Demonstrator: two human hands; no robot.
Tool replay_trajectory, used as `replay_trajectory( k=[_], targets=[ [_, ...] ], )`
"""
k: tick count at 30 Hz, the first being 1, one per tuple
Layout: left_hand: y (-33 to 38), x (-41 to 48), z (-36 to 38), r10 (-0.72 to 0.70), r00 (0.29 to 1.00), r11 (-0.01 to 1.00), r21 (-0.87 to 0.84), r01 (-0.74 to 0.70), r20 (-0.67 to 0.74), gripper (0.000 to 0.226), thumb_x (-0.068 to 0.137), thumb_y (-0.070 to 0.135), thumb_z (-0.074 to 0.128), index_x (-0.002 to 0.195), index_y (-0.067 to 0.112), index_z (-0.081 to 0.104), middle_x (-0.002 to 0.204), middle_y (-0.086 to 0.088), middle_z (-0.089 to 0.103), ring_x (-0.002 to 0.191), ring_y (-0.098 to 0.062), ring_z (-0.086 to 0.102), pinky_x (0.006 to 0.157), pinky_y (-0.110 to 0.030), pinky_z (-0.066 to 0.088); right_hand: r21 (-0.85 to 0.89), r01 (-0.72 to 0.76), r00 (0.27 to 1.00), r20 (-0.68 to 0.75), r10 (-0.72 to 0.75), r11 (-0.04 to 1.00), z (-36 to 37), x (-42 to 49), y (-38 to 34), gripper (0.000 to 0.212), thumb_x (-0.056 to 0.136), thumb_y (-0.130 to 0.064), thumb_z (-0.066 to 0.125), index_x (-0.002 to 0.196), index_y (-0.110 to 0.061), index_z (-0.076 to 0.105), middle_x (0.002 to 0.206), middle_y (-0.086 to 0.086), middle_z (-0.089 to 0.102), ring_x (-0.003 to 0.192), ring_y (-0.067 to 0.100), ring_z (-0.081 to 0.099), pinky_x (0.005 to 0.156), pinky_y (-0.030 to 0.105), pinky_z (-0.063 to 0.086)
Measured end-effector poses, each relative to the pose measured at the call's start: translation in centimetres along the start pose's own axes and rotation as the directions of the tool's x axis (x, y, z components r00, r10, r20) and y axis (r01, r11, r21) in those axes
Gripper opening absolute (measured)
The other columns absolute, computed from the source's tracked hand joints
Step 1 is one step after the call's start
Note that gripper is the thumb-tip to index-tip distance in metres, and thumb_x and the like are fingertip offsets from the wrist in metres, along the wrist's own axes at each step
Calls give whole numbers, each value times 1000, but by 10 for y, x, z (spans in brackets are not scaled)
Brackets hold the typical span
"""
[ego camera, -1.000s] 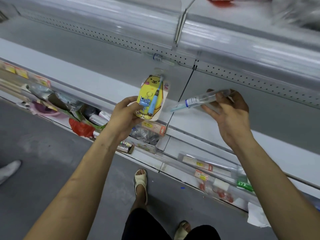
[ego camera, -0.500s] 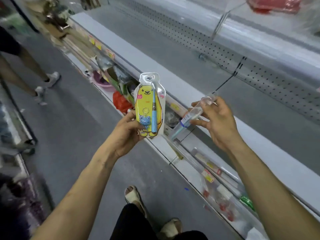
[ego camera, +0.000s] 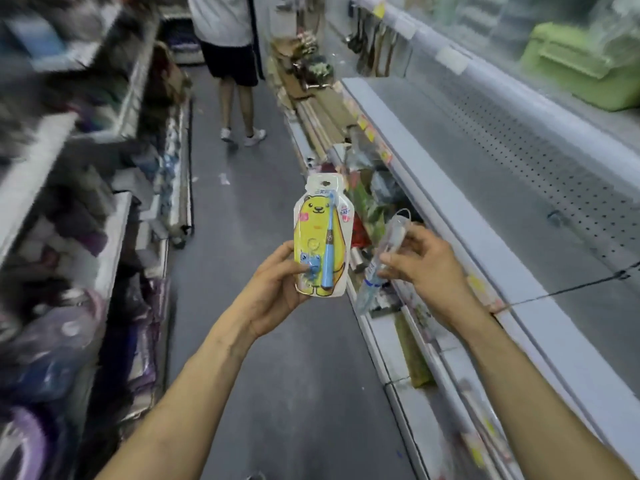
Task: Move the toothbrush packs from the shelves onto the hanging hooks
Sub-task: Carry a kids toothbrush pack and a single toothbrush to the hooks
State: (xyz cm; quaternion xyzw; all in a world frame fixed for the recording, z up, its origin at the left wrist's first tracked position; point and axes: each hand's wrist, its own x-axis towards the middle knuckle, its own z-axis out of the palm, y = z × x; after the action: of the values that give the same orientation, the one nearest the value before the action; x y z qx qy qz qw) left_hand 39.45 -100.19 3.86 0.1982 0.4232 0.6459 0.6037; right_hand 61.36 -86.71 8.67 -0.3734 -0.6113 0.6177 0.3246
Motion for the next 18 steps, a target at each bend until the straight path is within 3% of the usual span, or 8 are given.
replay_trajectory(
  k=[4, 7, 10, 14, 18],
  targets=[
    [31, -51, -45, 124, 981, 992, -13, -127, -148, 38, 100, 4, 59, 138, 6, 56, 139, -22, 65, 109, -35, 70, 90, -48, 59, -10, 15, 988, 156, -13, 1000, 80, 11, -6, 34, 88, 14, 72, 117, -3, 66, 109, 28, 71, 91, 26, 73, 71, 35, 65],
    [46, -98, -74, 213, 942, 976, 10, -218, -260, 31, 101, 5, 59, 131, 11, 62, 136, -21, 66, 106, -33, 72, 86, -46, 61, -22, 26, 951, 310, -18, 999, 133, 10, -12, 33, 87, 13, 74, 115, -4, 67, 103, 20, 74, 93, 27, 75, 75, 39, 66],
    [50, -157, -91, 302, 856, 946, 21, -323, -420, 32, 100, 8, 61, 132, 9, 62, 141, -23, 63, 108, -33, 69, 89, -47, 59, -11, 36, 885, 465, -27, 999, 177, -1, -19, 30, 87, 14, 74, 109, -6, 68, 97, 15, 74, 90, 26, 74, 75, 39, 65],
    [30, -248, -87, 421, 622, 872, 106, -478, -660, 38, 97, 12, 65, 134, 7, 61, 138, -22, 65, 105, -32, 69, 91, -49, 56, 5, 70, 723, 689, -54, 998, 225, -32, -28, 28, 88, 11, 75, 109, -7, 69, 104, 24, 73, 94, 32, 75, 75, 37, 65],
    [-23, -352, -52, 410, 327, 809, 173, -562, -852, 47, 97, 12, 63, 141, 1, 54, 139, -24, 64, 119, -38, 63, 105, -62, 51, 32, 77, 486, 871, -65, 996, 263, -94, -34, 27, 89, 9, 75, 107, -11, 71, 100, 12, 72, 87, 21, 74, 74, 36, 65]
  ],
)
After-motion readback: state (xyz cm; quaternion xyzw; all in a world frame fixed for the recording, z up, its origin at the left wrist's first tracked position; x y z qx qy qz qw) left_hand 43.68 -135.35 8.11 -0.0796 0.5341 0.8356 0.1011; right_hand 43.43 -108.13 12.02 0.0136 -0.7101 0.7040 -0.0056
